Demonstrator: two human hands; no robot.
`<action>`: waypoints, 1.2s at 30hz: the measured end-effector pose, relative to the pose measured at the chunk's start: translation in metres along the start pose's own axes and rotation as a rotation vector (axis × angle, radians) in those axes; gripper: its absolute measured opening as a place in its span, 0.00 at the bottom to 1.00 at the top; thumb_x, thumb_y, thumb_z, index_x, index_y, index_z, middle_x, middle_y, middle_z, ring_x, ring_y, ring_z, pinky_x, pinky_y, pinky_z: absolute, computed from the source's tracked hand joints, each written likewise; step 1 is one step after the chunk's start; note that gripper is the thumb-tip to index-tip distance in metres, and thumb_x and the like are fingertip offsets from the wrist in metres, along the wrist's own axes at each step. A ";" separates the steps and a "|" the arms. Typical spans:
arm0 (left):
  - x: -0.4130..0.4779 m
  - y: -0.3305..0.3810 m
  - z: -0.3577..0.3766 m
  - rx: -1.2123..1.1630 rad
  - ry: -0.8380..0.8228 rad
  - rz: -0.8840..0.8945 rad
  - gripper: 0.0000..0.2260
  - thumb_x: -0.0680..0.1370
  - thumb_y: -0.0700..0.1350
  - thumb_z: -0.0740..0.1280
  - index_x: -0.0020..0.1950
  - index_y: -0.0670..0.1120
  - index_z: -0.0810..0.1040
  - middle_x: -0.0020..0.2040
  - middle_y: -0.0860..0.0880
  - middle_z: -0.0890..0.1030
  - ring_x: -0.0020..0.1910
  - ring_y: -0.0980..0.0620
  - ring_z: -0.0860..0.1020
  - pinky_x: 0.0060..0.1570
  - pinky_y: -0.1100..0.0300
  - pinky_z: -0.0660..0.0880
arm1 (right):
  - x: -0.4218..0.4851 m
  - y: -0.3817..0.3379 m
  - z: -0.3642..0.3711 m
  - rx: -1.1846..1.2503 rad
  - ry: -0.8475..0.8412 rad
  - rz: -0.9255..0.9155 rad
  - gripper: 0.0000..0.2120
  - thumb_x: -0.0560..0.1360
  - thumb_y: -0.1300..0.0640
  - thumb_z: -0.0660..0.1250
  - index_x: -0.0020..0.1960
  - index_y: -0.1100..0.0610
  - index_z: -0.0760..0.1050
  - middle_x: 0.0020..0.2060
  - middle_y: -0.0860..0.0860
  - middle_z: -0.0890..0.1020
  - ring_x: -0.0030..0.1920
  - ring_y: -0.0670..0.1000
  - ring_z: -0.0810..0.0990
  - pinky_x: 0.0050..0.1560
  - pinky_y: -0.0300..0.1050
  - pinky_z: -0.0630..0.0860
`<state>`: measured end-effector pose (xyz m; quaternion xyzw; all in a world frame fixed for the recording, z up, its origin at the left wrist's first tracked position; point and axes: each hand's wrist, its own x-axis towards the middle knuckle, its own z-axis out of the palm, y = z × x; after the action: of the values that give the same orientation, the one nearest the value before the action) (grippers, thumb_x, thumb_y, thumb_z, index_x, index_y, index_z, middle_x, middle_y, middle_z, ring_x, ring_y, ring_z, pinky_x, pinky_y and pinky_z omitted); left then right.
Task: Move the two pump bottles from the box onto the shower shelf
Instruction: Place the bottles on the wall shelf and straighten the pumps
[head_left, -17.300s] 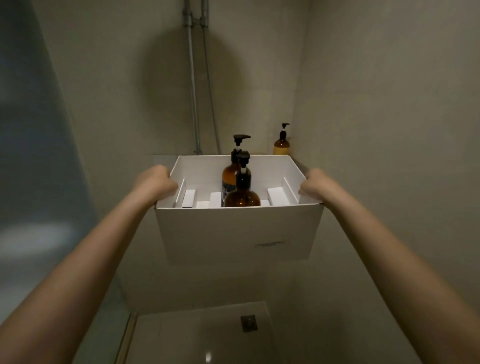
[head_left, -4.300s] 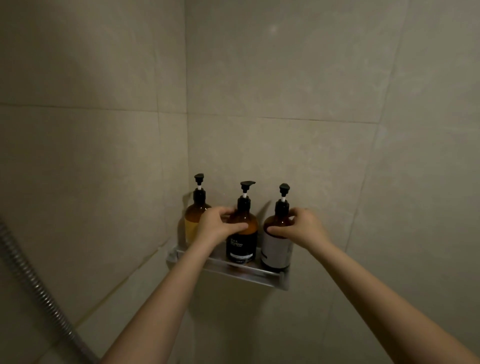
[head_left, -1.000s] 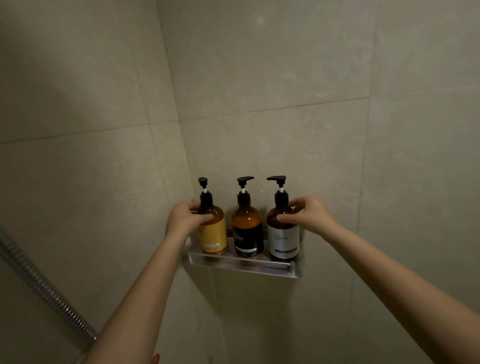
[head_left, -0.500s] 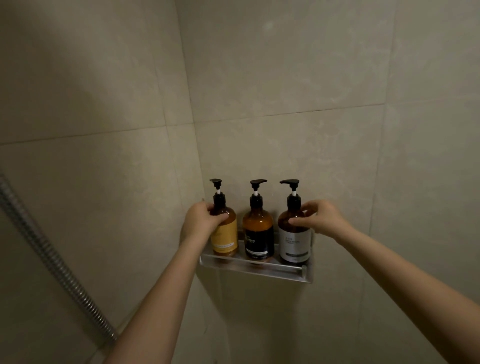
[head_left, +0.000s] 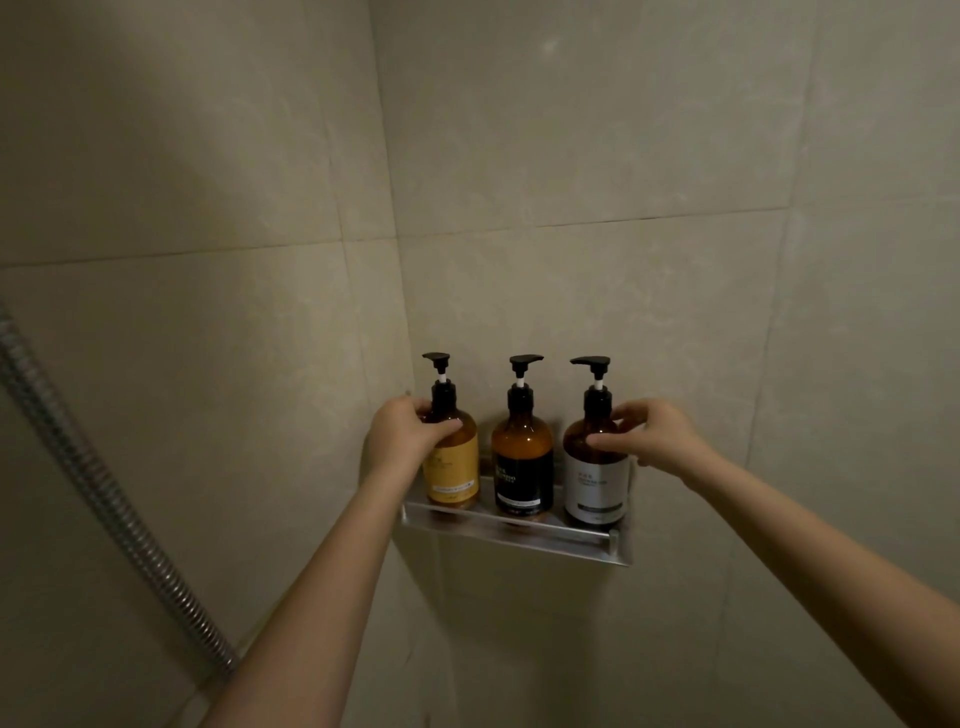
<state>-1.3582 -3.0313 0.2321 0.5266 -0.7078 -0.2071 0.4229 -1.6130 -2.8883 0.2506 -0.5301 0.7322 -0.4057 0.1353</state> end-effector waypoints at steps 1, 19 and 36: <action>-0.001 0.001 0.000 -0.002 -0.009 -0.002 0.25 0.65 0.57 0.74 0.58 0.47 0.78 0.55 0.48 0.82 0.50 0.49 0.80 0.48 0.52 0.78 | 0.000 0.000 0.000 0.000 0.000 0.000 0.28 0.66 0.48 0.76 0.62 0.59 0.75 0.53 0.54 0.80 0.46 0.50 0.77 0.42 0.43 0.76; -0.066 0.048 0.055 -0.034 0.051 0.241 0.26 0.68 0.52 0.73 0.64 0.46 0.74 0.59 0.49 0.80 0.56 0.52 0.78 0.53 0.61 0.71 | -0.002 -0.006 -0.003 -0.010 -0.010 0.037 0.31 0.66 0.48 0.76 0.64 0.60 0.74 0.56 0.56 0.80 0.51 0.53 0.79 0.52 0.50 0.80; -0.065 0.043 0.036 -0.178 0.146 0.223 0.17 0.72 0.50 0.70 0.60 0.48 0.77 0.51 0.56 0.79 0.46 0.60 0.78 0.39 0.73 0.68 | -0.012 -0.012 0.002 -0.017 0.034 0.052 0.29 0.66 0.47 0.76 0.62 0.59 0.75 0.54 0.55 0.81 0.51 0.53 0.81 0.50 0.52 0.81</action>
<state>-1.4063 -2.9613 0.2196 0.4189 -0.7082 -0.1820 0.5384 -1.5994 -2.8796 0.2553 -0.5050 0.7513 -0.4048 0.1288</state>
